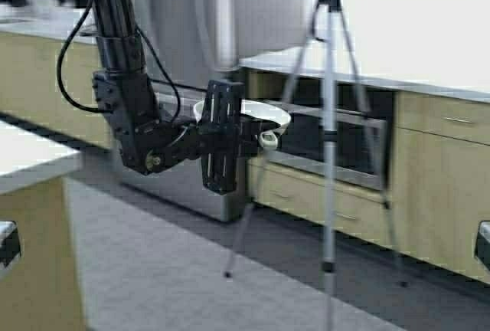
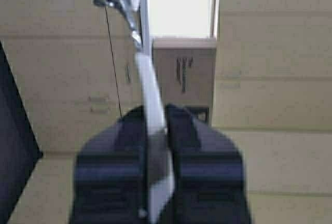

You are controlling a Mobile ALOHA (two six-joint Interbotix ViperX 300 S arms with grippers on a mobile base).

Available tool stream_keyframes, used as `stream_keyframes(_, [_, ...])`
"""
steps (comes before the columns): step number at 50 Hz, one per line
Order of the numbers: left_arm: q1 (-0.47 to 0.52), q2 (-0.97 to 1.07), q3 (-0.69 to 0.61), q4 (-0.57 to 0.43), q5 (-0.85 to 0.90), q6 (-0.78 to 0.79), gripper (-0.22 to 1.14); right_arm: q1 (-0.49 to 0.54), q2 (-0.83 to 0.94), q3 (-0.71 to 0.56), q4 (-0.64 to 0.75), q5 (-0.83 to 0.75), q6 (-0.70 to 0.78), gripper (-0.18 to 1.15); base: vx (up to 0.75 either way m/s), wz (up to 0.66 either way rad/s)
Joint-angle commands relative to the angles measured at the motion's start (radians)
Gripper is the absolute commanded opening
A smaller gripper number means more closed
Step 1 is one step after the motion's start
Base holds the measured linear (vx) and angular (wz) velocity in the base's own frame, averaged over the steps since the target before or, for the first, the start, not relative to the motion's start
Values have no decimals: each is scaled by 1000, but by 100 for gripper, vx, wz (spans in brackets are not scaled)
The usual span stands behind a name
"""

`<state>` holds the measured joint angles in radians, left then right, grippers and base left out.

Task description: Wash the pan

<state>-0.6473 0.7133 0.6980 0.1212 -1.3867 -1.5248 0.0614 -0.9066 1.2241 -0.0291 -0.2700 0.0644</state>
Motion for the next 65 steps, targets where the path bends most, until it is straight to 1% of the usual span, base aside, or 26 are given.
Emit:
stream_keyframes(1, [-3, -54, 3, 3, -35, 20, 2, 0, 3, -15, 0, -9, 2, 6, 12, 58])
stream_keyframes(7, [-3, -54, 12, 3, -57, 20, 2, 2, 3, -18, 0, -18, -2, 6, 11, 55])
stream_keyframes(31, [0, -78, 20, 0, -64, 17, 2, 0, -11, -14, 0, -23, 0, 6, 10, 60])
stream_keyframes(47, [2, -92, 48, -8, -64, 17, 2, 2, -9, -20, 0, -23, 0, 6, 9, 57])
stream_keyframes(56, [26, -86, 64, -11, -64, 17, 2, 2, 2, -25, 0, -23, 0, 6, 8, 38])
stream_keyframes(65, [80, -78, 92, 0, -66, 17, 2, 2, -8, -18, 0, -23, 3, 6, 9, 31])
